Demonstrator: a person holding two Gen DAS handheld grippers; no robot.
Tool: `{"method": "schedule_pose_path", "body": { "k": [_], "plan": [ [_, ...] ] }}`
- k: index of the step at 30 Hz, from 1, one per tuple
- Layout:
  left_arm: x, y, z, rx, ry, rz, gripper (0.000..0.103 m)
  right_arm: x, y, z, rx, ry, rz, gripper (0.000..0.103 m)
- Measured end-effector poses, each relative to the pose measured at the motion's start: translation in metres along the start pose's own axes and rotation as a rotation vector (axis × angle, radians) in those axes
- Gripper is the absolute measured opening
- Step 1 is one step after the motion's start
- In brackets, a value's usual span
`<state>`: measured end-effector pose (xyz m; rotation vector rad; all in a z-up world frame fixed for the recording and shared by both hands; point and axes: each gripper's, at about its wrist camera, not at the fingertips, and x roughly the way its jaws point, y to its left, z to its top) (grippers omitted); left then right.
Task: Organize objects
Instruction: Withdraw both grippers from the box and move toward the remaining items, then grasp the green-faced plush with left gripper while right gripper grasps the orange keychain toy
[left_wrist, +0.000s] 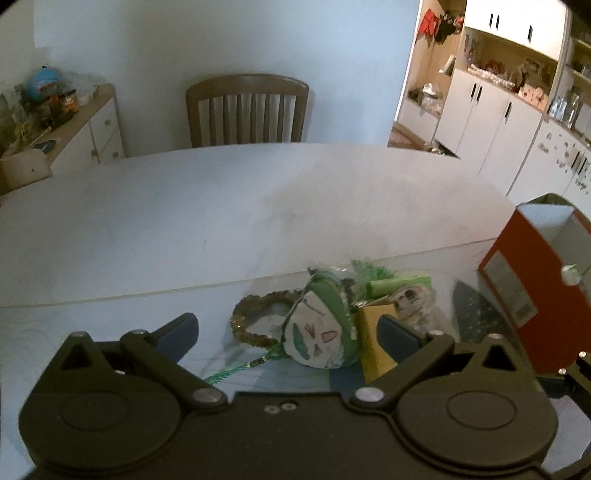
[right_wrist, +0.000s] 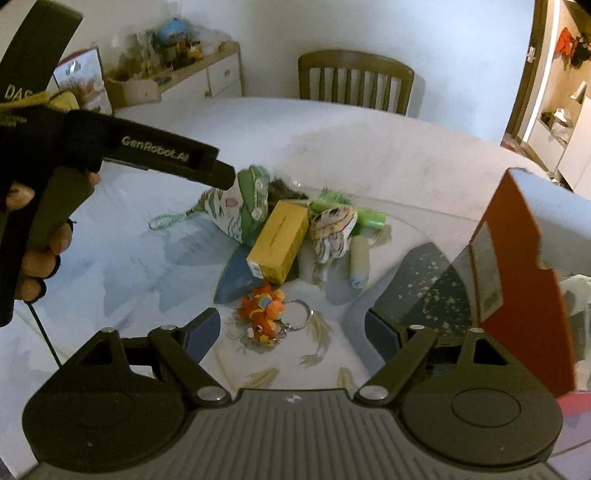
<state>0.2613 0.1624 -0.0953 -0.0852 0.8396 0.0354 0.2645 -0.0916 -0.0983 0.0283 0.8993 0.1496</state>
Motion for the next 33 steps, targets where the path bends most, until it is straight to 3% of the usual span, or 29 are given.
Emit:
{"method": "schedule_pose_path", "body": {
  "k": [14,20,33],
  "plan": [
    [0.035,0.002,-0.001,0.033,0.037,-0.036,0.089,0.045,0.013,-0.002,-0.104,0.03,-0.011,0.079],
    [0.04,0.004,0.0,0.015,0.034,-0.074,0.078,0.052,0.014,0.0,-0.104,0.041,-0.003,0.067],
    [0.042,-0.002,-0.002,0.024,0.048,-0.149,0.049,0.058,0.024,-0.003,-0.151,0.046,0.011,0.054]
  ]
}}
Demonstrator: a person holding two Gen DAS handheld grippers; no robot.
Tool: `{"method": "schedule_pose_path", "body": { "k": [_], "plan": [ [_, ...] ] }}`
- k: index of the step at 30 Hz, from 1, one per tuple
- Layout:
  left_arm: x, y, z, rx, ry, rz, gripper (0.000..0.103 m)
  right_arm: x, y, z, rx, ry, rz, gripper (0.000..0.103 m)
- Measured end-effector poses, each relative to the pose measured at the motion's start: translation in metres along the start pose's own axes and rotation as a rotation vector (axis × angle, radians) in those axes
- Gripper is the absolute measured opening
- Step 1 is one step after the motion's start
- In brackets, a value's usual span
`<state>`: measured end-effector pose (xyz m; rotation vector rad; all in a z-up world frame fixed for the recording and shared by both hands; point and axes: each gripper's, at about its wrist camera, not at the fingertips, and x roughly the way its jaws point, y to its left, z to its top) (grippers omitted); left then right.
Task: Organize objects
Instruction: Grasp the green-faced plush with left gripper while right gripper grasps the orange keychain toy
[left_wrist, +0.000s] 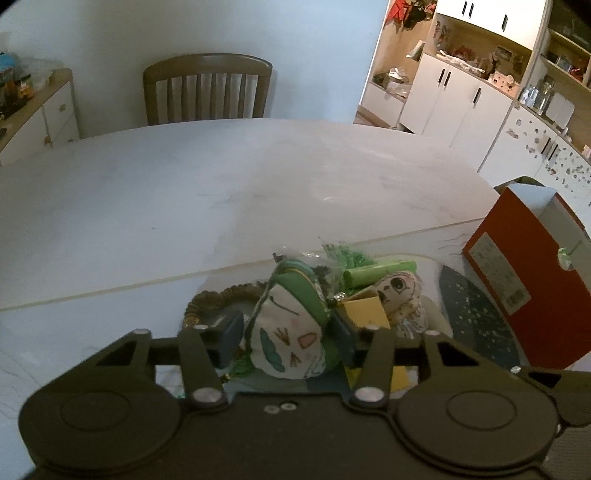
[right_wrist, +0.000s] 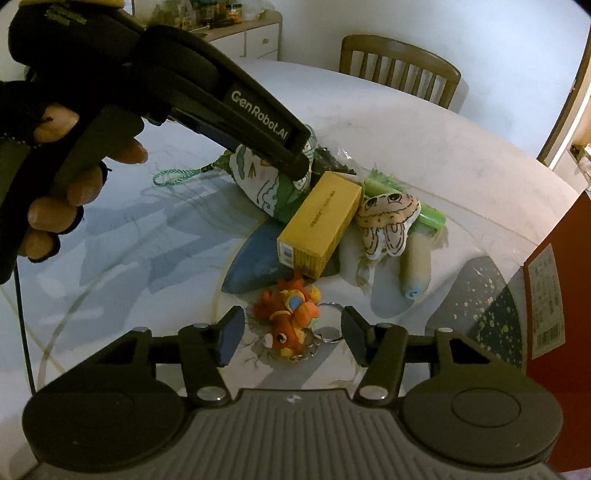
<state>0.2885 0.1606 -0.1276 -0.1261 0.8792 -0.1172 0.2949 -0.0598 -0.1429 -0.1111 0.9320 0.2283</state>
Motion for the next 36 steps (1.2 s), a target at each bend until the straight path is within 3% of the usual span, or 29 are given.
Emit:
{"method": "schedule_pose_path", "body": {
  "k": [2,7,18,19,20,27,33,36],
  "plan": [
    [-0.001,0.0,-0.001,-0.006,0.001,-0.003,0.047,-0.001,0.0,0.001,0.0,0.003,0.014,0.045],
    [-0.003,0.0,0.0,-0.018,0.005,0.003,0.043,-0.001,-0.004,0.002,0.038,0.014,0.03,0.036],
    [-0.024,-0.002,0.0,-0.046,-0.013,-0.009,0.039,-0.021,-0.014,-0.001,0.105,0.006,0.044,0.035],
    [-0.027,-0.002,0.0,-0.053,-0.017,-0.014,0.038,-0.026,-0.016,-0.001,0.112,-0.003,0.047,0.027],
    [-0.031,-0.002,0.0,-0.06,-0.022,-0.018,0.037,-0.031,-0.017,-0.002,0.12,-0.007,0.048,0.012],
    [-0.057,-0.004,0.003,-0.112,-0.041,-0.046,0.037,-0.063,-0.039,-0.007,0.192,-0.044,0.067,0.011],
    [-0.081,-0.007,0.004,-0.159,-0.075,-0.06,0.037,-0.065,-0.041,-0.016,0.144,-0.043,0.154,0.012],
    [-0.094,-0.008,0.002,-0.162,-0.096,-0.063,0.037,-0.056,-0.038,-0.018,0.124,-0.037,0.155,0.018]
  ]
}}
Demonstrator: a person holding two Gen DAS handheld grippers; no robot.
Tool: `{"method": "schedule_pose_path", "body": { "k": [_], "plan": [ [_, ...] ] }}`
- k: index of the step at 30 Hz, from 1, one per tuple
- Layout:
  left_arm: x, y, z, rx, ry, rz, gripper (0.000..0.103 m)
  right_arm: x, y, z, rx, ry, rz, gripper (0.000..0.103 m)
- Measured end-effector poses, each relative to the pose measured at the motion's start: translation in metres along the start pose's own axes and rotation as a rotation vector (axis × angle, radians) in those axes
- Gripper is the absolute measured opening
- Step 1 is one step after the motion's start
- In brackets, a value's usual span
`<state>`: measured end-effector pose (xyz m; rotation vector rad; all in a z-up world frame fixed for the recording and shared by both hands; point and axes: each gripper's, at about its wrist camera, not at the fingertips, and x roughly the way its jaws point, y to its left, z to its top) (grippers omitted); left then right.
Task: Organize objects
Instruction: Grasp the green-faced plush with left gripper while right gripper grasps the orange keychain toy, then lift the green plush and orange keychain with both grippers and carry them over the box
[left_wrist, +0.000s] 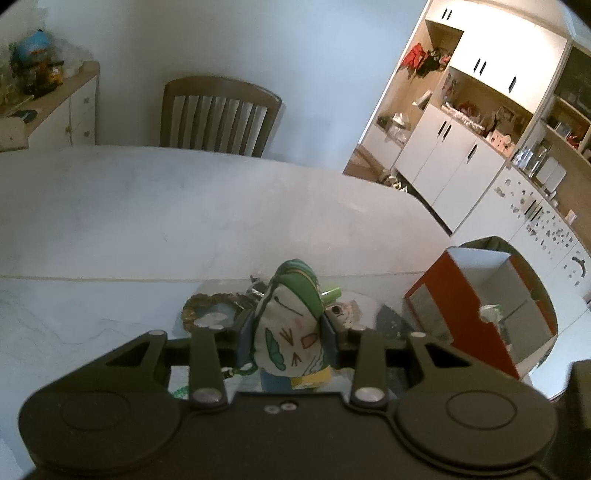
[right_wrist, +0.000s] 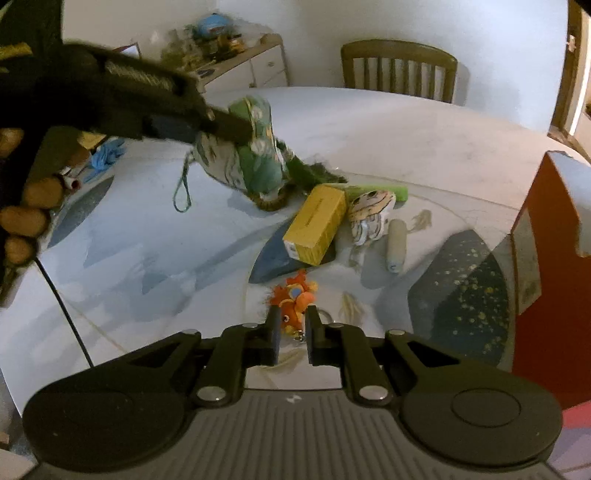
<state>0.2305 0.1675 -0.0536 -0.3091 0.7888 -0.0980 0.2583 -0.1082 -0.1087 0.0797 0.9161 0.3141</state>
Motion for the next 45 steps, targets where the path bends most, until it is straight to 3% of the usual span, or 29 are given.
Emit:
{"method": "schedule_pose_path", "body": {
  "k": [5,7,21,26,31,32,45],
  "plan": [
    [-0.011,0.005,-0.005,-0.035,0.003,0.004,0.037,0.02,-0.004,-0.001,0.002,0.008,-0.016,0.05],
    [-0.013,0.008,-0.007,-0.043,0.007,0.01,0.037,0.029,-0.004,0.0,-0.015,0.019,-0.018,0.051],
    [-0.007,0.019,-0.021,-0.079,0.035,0.006,0.037,0.065,0.013,0.006,-0.123,0.038,-0.061,0.051],
    [-0.006,0.018,-0.022,-0.08,0.039,-0.002,0.037,0.065,0.012,0.006,-0.118,0.036,-0.062,0.038],
    [-0.007,0.012,-0.022,-0.071,0.036,-0.009,0.037,0.062,0.01,0.007,-0.094,0.034,-0.063,0.032],
    [-0.007,0.011,-0.021,-0.069,0.036,-0.011,0.037,0.06,0.009,0.008,-0.085,0.03,-0.063,0.027],
    [-0.025,-0.03,-0.007,-0.058,0.024,-0.114,0.037,-0.018,-0.007,0.011,0.008,-0.078,-0.043,0.026]
  ]
}}
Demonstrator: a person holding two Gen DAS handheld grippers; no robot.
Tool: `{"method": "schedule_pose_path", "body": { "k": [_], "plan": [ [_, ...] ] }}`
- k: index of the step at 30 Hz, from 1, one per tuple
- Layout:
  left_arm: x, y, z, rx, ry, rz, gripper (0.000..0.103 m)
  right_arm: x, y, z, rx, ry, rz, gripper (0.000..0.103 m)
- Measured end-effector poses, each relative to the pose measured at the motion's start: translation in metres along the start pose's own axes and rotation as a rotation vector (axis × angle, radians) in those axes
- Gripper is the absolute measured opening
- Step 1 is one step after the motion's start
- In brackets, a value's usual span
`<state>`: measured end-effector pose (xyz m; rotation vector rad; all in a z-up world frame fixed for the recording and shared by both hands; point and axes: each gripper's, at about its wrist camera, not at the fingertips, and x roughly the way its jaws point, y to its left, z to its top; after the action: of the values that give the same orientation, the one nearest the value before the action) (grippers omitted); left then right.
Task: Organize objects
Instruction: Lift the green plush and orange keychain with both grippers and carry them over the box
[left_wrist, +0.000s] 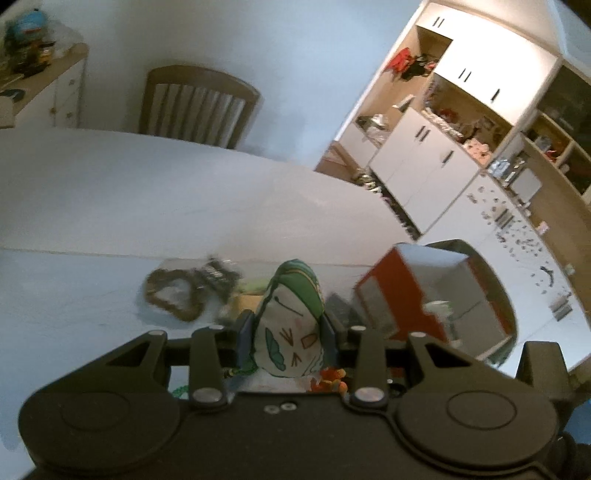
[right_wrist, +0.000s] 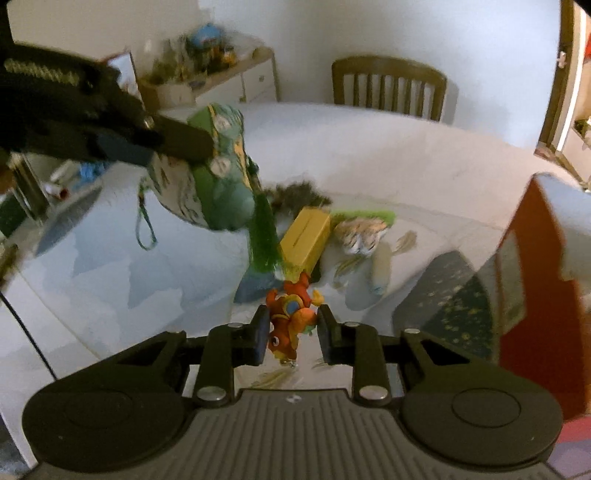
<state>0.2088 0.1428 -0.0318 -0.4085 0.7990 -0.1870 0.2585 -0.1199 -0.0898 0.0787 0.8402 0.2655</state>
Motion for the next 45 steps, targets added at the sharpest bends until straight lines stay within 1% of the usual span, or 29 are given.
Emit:
{"method": "schedule_pose_path", "body": {
  "k": [1,2,6,9,12,14,15,17,19,21,24,27,28,29,34,37,41,45],
  "plan": [
    [-0.002,-0.006,0.002,0.004,-0.004,-0.012,0.037,-0.008,-0.003,0.002,0.006,-0.008,0.0,0.017],
    [-0.003,-0.013,0.004,0.008,-0.007,-0.023,0.037,-0.017,-0.007,0.004,0.014,-0.013,0.0,0.014],
    [-0.008,-0.041,0.012,0.041,-0.019,-0.061,0.037,-0.051,-0.028,0.011,0.057,-0.057,-0.003,0.011],
    [-0.007,-0.058,0.015,0.045,-0.025,-0.088,0.037,-0.069,-0.044,0.013,0.092,-0.084,-0.002,0.009],
    [-0.004,-0.075,0.019,0.062,-0.045,-0.094,0.037,-0.085,-0.056,0.012,0.085,-0.115,-0.007,0.009],
    [-0.002,-0.083,0.021,0.065,-0.057,-0.094,0.037,-0.09,-0.062,0.008,0.061,-0.11,0.013,0.009],
    [-0.001,-0.086,0.02,0.064,-0.061,-0.093,0.037,-0.089,-0.066,0.005,0.061,-0.102,0.003,0.009],
    [0.0,-0.09,0.02,0.063,-0.06,-0.091,0.037,-0.089,-0.071,-0.002,0.056,-0.103,0.016,0.009],
    [0.002,-0.091,0.018,0.063,-0.054,-0.083,0.037,-0.085,-0.073,-0.009,0.051,-0.086,0.022,0.01],
    [0.006,-0.09,0.014,0.055,-0.043,-0.074,0.037,-0.077,-0.071,-0.015,0.044,-0.071,0.029,0.013],
    [0.012,-0.083,0.008,0.035,-0.024,-0.062,0.037,-0.06,-0.065,-0.026,0.029,-0.041,0.037,0.021],
    [0.016,-0.073,0.002,0.019,-0.006,-0.053,0.037,-0.042,-0.058,-0.034,0.021,-0.013,0.033,0.039],
    [0.017,-0.07,0.001,0.014,-0.001,-0.049,0.037,-0.035,-0.056,-0.037,0.023,-0.006,0.031,0.05],
    [0.017,-0.066,0.0,0.009,0.003,-0.046,0.037,-0.029,-0.053,-0.039,0.017,-0.004,0.021,0.053],
    [0.014,-0.043,-0.006,-0.009,0.016,-0.031,0.037,0.006,-0.038,-0.048,-0.031,0.053,-0.027,0.053],
    [0.014,-0.034,-0.007,-0.015,0.021,-0.028,0.037,0.02,-0.032,-0.05,-0.045,0.071,-0.058,0.053],
    [0.013,-0.026,-0.008,-0.016,0.026,-0.031,0.037,0.03,-0.031,-0.054,-0.038,0.098,-0.091,0.053],
    [0.014,-0.019,-0.01,-0.018,0.032,-0.035,0.037,0.032,-0.028,-0.053,-0.034,0.088,-0.113,0.052]
  ]
}}
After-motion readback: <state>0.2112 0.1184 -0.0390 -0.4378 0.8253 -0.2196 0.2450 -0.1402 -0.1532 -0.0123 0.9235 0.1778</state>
